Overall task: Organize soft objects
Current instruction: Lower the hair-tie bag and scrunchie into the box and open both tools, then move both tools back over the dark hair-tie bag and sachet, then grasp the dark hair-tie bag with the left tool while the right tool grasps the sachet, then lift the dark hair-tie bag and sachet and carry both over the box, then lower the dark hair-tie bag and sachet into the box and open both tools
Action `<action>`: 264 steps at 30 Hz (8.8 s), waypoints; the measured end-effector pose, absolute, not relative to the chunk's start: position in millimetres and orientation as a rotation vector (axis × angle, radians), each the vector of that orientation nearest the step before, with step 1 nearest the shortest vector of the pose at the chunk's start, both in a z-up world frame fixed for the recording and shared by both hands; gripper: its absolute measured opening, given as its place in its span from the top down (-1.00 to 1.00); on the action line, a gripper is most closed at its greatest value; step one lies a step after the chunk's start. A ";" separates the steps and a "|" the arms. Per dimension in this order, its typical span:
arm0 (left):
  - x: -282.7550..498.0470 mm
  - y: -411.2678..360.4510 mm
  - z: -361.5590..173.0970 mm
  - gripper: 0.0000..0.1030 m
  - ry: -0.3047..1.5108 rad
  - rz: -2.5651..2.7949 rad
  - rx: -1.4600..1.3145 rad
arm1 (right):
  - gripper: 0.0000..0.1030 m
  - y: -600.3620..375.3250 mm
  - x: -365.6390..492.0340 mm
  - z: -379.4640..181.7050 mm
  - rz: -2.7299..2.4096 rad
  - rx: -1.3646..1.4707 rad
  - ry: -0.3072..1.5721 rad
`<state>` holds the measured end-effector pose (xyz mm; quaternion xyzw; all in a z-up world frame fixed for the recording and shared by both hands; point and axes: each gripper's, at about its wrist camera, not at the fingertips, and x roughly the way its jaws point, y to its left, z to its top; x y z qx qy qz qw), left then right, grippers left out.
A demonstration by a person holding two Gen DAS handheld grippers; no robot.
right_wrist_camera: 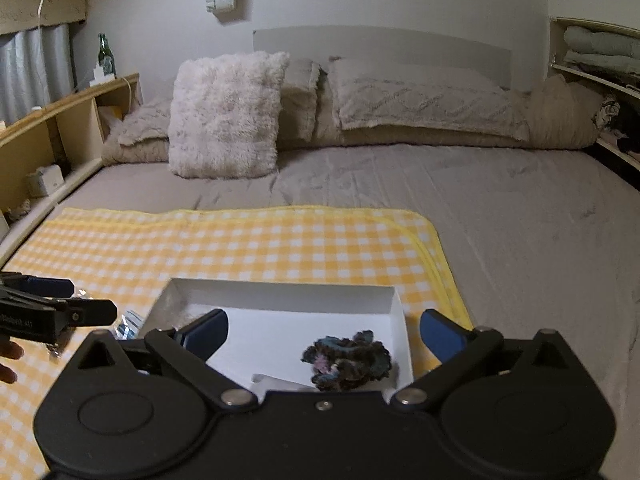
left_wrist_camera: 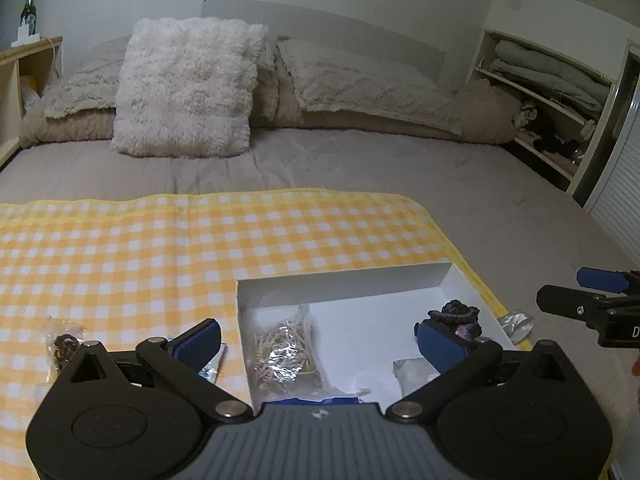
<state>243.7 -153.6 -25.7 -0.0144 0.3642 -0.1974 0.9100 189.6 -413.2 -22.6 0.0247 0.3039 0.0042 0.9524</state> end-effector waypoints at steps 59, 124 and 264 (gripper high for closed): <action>321.7 24.4 -81.6 -0.87 0.938 -0.088 0.026 | -1.00 -158.1 312.2 -104.1 0.536 -0.422 0.667; 358.0 57.1 -137.7 0.28 1.044 0.007 0.353 | -1.00 -81.1 351.4 -174.1 0.394 -0.198 1.030; 322.1 -200.3 -136.7 0.47 0.926 -0.488 -0.261 | -0.39 -424.0 337.6 -156.5 0.101 0.484 0.932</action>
